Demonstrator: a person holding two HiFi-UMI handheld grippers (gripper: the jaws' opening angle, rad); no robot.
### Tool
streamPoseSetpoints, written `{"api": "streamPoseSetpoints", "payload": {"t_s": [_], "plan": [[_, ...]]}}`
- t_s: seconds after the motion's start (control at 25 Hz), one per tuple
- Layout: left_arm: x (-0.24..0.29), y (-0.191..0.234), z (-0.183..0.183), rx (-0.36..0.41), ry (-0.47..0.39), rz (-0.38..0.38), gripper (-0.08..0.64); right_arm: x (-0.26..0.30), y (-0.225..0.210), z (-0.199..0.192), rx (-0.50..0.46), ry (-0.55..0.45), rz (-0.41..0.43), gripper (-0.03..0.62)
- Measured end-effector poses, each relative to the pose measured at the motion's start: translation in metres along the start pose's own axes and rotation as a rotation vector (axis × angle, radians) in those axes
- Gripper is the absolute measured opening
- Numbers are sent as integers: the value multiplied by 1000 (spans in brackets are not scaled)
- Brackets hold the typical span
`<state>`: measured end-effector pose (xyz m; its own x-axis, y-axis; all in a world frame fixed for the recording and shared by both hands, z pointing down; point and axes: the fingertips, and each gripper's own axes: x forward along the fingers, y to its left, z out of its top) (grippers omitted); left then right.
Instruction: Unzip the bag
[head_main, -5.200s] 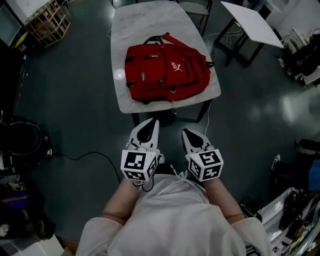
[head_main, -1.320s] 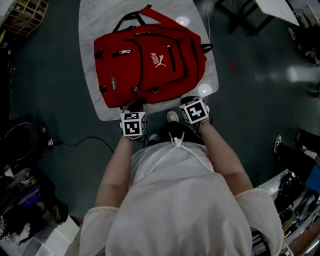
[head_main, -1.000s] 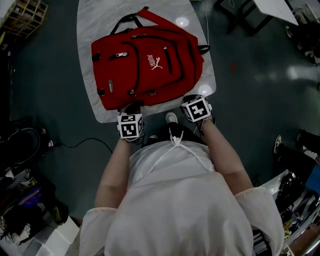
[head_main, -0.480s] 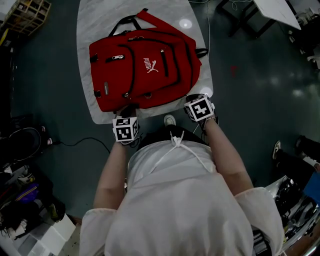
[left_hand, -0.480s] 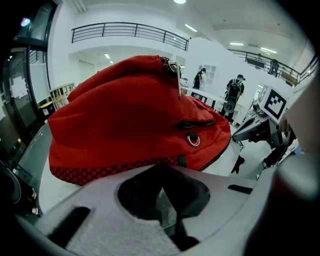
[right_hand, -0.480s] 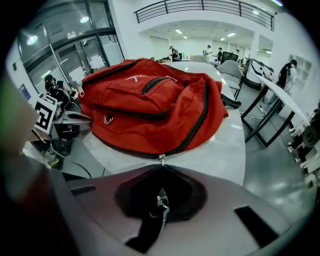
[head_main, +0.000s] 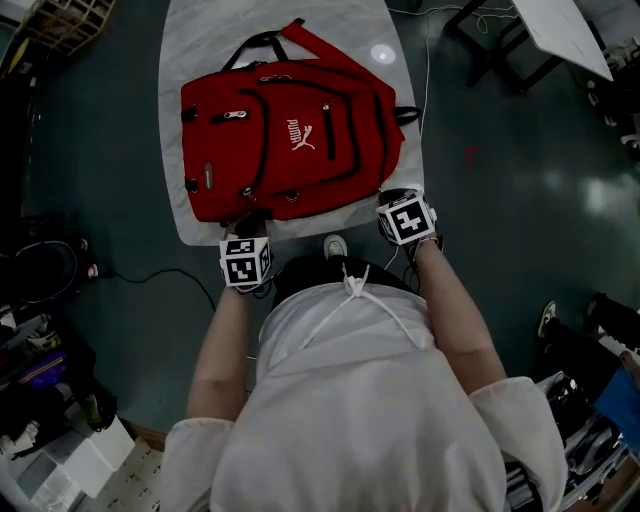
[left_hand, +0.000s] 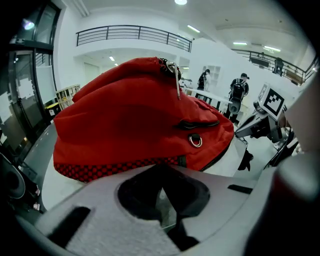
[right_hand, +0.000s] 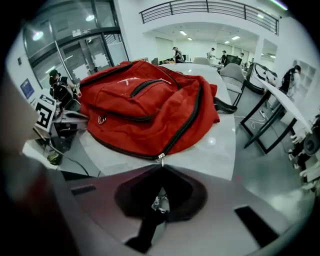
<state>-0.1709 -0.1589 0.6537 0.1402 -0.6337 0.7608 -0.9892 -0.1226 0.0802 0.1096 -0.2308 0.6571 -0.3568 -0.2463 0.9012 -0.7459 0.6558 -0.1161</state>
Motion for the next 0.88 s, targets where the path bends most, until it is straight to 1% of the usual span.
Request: {"api": "streamPoseSetpoints", "payload": {"t_s": [0.24,0.36,0.44,0.6,0.64,0.72,0.8,0.88], "plan": [[0,1,-1,-17,-5,32,20,-1,-10,-1,-27,25,-40,28],[1,1,-1,-19,-9,48,20,2,-10,-2,-2,23,-4,29],[1,2,-1,-33,-11,54,20,4,-9,-2,5,41,15,31],[3,3,-4,-71,-10,74,20,5,-6,-2,-51,76,-18,31],[2,2,-5,-92,-10,72,20,4,-4,-2,-59,75,-22,38],[-3,0,-5,-150,-17,59,20,3,-1,5,-62,36,-15,164],[-10,-4,1,-197,-41,48,20,-4,3,12,-42,1,-9,163],[-18,-10,13,-207,-83,50,20,-13,10,21,-58,-25,-9,162]]}}
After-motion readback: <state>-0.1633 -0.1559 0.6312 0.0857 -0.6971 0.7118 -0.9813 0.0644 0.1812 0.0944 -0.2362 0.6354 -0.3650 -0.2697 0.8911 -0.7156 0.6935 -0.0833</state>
